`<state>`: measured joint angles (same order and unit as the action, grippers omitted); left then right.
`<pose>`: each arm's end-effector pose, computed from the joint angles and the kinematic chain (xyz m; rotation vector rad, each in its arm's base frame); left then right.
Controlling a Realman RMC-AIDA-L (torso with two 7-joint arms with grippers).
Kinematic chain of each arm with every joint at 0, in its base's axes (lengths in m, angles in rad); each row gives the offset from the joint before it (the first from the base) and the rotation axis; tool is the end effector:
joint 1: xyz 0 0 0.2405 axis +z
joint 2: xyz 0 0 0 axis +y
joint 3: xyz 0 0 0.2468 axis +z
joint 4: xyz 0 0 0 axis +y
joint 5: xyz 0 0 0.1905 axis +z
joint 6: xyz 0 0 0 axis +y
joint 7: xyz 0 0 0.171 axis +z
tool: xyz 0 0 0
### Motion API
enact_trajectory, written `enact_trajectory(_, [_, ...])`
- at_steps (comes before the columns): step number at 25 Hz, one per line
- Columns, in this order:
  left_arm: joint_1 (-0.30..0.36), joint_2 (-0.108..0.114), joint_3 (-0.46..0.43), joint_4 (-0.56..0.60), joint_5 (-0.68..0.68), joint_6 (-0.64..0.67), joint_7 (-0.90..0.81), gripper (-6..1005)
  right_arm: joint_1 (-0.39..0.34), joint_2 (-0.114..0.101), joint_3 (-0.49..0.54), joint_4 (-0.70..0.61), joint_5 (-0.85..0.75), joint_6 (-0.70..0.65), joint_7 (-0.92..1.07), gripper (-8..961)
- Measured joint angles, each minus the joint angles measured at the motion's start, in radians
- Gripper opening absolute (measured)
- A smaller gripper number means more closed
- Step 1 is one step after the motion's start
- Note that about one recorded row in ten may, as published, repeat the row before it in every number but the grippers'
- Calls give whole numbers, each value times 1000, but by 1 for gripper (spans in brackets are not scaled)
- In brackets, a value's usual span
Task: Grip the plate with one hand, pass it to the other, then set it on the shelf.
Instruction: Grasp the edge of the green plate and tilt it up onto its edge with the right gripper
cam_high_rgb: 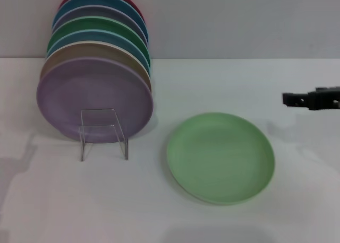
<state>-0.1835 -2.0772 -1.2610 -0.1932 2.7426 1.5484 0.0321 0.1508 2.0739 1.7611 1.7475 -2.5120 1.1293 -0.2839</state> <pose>-0.3154 0.2650 0.0471 -1.4351 -0.1878 -0.6680 0.2188 0.3302 0.0529 -2.0236 1.1345 0.1483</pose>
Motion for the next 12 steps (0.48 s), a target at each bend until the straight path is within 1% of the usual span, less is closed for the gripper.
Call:
enact_trajectory(3, [-4, 0, -2, 0, 0, -2, 0, 806, 44, 0, 72, -27, 18, 132, 0, 788])
enact_trajectory(5, [-6, 0, -5, 1, 0, -3, 1, 806, 67, 0, 96, -50, 28, 181, 0, 785])
enact_trajectory(8, [-12, 0, -7, 8, 0, -5, 3, 806, 98, 0, 105, -93, 40, 207, 0, 782])
enact_trajectory(12, [-15, 0, -8, 11, 0, -13, 6, 805, 151, -1, 105, -194, 47, 212, -7, 777])
